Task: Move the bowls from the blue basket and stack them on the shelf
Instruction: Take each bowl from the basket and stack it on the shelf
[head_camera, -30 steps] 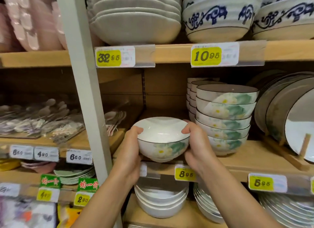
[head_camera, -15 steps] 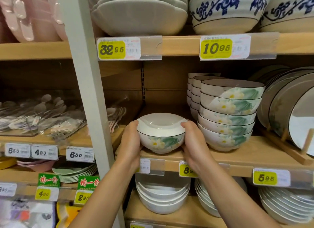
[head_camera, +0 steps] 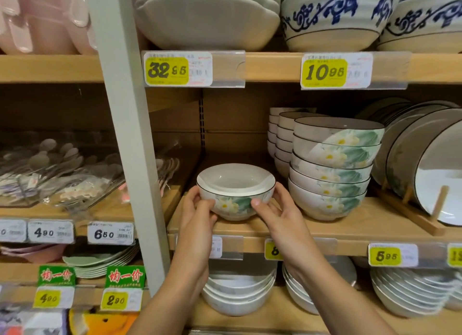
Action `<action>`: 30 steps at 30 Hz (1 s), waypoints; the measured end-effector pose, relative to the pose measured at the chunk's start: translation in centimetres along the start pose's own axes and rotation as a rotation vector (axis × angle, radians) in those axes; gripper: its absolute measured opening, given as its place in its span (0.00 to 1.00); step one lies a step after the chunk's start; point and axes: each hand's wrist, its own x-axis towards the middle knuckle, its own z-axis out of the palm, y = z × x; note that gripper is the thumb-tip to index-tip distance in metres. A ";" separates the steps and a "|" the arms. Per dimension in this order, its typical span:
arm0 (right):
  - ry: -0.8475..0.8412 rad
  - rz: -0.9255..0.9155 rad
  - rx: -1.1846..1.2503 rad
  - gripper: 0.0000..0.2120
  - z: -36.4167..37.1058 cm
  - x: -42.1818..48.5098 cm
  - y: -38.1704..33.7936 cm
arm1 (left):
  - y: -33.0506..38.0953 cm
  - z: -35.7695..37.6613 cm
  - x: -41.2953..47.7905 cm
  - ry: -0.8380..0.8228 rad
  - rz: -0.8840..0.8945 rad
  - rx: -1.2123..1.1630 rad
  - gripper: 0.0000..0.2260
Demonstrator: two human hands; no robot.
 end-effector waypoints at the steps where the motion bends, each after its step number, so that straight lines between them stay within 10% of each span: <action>1: 0.008 0.002 0.003 0.34 0.1 0.0 0.0 | 0.0 0.0 0.0 0.000 -0.002 0.003 0.15; 23: 0.164 0.008 -0.049 0.23 0.9 -3.2 0.4 | 0.6 -2.2 -0.7 -0.107 -0.047 0.031 0.26; 30: 0.301 -0.053 0.103 0.15 2.1 -7.9 1.7 | -0.2 -6.5 -4.8 -0.187 -0.149 0.059 0.16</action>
